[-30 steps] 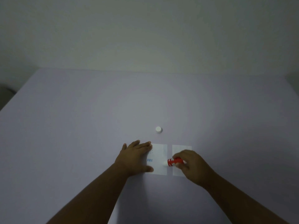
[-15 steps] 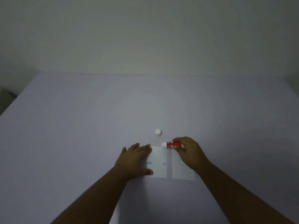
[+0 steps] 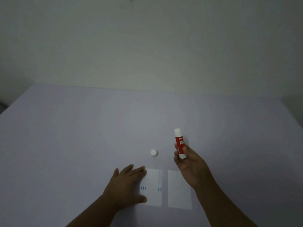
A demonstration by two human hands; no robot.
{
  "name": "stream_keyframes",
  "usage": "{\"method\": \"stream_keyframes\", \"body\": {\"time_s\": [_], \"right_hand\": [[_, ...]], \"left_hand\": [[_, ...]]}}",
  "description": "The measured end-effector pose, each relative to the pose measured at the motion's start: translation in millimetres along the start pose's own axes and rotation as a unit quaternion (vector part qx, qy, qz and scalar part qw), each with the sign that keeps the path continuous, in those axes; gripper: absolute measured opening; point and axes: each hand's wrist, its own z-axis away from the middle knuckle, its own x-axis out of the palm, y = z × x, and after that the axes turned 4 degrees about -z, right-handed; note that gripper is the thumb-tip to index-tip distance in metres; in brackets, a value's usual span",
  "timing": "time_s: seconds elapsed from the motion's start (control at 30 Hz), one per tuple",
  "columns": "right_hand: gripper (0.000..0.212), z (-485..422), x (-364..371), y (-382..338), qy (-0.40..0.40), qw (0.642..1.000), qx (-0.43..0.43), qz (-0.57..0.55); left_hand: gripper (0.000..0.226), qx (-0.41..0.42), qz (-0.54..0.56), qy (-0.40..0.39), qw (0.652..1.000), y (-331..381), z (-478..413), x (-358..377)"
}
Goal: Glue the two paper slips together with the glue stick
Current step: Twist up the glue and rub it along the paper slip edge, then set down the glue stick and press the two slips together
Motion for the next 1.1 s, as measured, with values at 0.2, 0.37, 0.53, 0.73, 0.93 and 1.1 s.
{"method": "stream_keyframes", "body": {"time_s": [0.2, 0.37, 0.53, 0.73, 0.93, 1.1], "right_hand": [[0.022, -11.0, -1.7, 5.7, -0.010, 0.985, -0.056, 0.166], [0.027, -18.0, -11.3, 12.2, 0.036, 0.871, -0.113, 0.476], [0.022, -28.8, -10.4, 21.0, 0.030, 0.777, -0.186, 0.600], [0.018, -35.2, -16.9, 26.4, 0.018, 0.751, -0.162, 0.640], [0.021, -33.0, -17.8, 27.5, 0.012, 0.752, -0.172, 0.637], [0.023, -29.4, -15.6, 25.0, -0.006, 0.758, -0.164, 0.632]], "left_hand": [[0.100, -0.004, 0.004, -0.005, 1.000, 3.0, 1.5, -1.0], [0.100, -0.005, 0.001, -0.004, 1.000, 3.8, 1.6, -0.4], [0.100, -0.001, -0.004, -0.008, 1.000, 4.4, 1.9, -1.4], [0.099, 0.002, -0.010, -0.007, 1.000, 4.4, 2.4, -2.4], [0.098, 0.005, -0.005, -0.006, 1.000, 4.2, 3.0, -1.8], [0.098, 0.004, -0.001, 0.001, 1.000, 4.2, 2.6, -0.5]]}}
